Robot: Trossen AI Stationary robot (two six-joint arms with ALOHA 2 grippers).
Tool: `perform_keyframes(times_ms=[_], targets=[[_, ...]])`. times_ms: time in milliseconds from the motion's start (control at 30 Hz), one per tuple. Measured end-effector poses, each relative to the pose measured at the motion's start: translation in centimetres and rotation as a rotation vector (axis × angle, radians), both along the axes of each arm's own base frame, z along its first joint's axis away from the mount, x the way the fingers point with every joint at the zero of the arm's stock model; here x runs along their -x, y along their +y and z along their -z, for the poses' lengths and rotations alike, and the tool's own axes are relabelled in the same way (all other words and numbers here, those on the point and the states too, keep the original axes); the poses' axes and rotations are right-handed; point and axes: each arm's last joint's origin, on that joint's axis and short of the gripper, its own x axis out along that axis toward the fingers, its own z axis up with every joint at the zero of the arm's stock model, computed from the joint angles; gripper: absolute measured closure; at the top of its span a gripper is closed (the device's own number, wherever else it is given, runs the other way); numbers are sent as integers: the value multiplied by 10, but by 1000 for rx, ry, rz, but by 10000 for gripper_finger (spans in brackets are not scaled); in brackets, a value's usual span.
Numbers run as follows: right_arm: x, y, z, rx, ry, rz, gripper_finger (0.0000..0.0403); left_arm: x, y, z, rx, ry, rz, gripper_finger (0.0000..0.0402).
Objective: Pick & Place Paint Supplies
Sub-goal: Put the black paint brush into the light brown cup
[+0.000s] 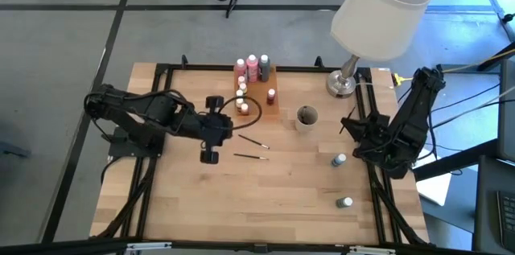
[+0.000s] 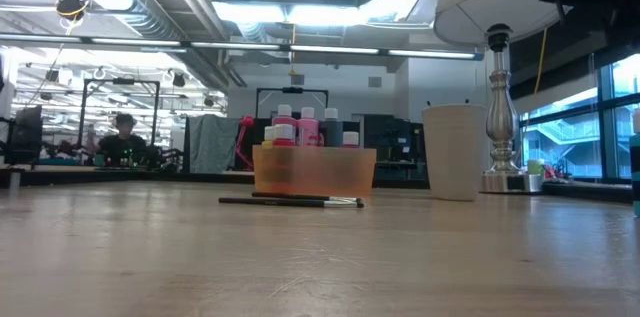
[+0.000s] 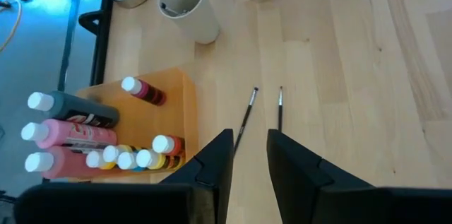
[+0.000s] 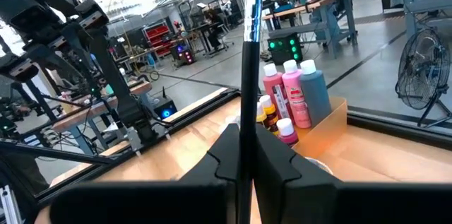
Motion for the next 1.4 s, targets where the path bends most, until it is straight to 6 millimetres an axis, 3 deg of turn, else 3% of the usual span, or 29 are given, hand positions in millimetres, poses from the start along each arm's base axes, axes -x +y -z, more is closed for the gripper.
perform_keyframes(times_ms=[400, 667, 833, 1100, 1400], targets=[[-23, 24, 12, -13, 21, 54, 386, -7, 10, -2, 53, -34, 7, 318], [-44, 27, 18, -75, 73, 112, 386, -7, 9, -2, 67, -35, 2, 319], [-65, 28, 12, -62, 148, 110, 386, -7, 9, -2, 69, -36, 0, 318], [-105, 8, -16, 62, 204, -40, 386, -7, 8, -2, 99, -27, 20, 318], [-124, -33, -17, 114, 270, -157, 386, -4, -1, -1, 132, -6, 73, 322]])
